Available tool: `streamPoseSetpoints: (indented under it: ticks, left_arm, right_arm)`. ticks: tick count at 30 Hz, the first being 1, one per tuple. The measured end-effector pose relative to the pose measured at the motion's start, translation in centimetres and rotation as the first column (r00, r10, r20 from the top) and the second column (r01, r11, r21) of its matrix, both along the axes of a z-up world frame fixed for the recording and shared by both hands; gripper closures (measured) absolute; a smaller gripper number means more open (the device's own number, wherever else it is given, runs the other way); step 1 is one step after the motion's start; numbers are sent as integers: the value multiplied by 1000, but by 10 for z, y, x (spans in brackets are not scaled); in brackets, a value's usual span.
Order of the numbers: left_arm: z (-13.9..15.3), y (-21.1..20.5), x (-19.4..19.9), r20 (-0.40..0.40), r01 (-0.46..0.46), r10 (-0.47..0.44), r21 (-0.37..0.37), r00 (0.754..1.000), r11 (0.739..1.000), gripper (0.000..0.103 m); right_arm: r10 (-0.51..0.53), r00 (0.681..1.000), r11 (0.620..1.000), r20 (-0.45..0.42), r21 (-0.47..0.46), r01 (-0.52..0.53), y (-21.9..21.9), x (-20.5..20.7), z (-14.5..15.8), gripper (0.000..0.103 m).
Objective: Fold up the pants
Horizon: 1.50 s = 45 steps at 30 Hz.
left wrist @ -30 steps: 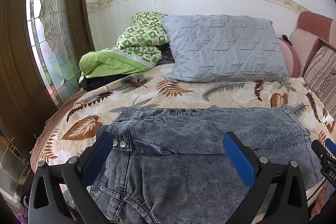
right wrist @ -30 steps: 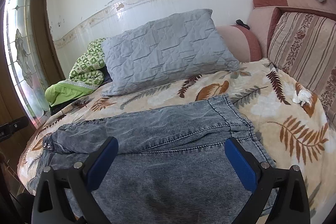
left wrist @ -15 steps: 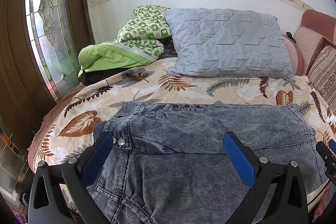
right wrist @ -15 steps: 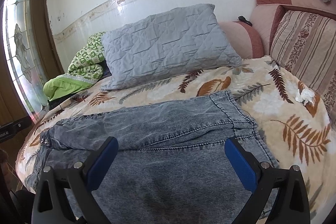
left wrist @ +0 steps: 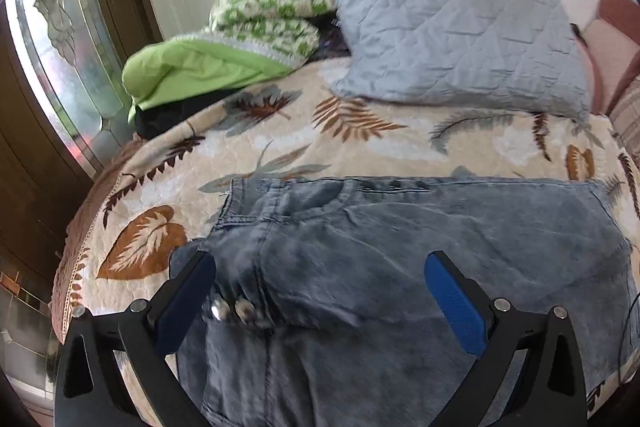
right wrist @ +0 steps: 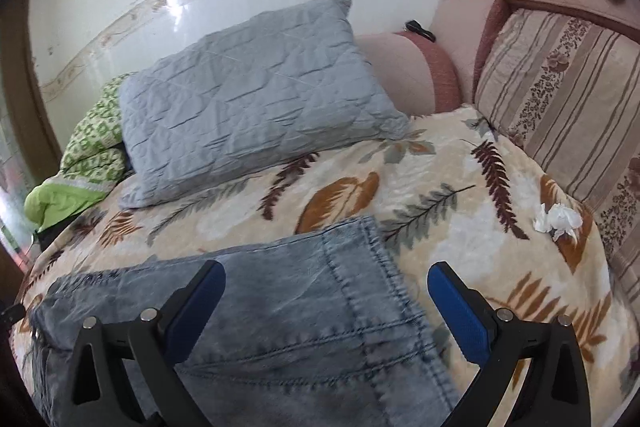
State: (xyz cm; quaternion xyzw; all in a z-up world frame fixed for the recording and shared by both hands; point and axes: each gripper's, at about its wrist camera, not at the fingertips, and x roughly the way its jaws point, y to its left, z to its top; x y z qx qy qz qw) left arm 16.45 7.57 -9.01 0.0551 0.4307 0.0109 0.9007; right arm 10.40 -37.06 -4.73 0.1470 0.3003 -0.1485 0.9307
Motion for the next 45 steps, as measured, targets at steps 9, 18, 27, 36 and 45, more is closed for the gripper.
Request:
streamPoseSetpoints:
  ticks: [9,18,27,36,45]
  left_arm:
    - [-31,74,100,-206,-113,119,43,971,993,0]
    - [-51,116,136,-297,-177,170,5,940,984,0]
    - [-64,152,162,-409,-274,221,-75,886,959,24]
    - [-85,119,184,-471,-260,155,-167,869,951,36]
    - [-99,110,192,-484,-263,139,-199,864,944,96]
  right_arm:
    - [-60,986,977,-153,193,90,-100,83,-42,1]
    - [33,974,965,-225,262,28,-89,127,-77,5]
    - [94,940,974,-329,224,-19,-67,155,-103,39]
    - [97,942,986,-321,163,-46,-56,149,-103,57]
    - [96,946,987,-311,154,-50,-57,147,-103,59]
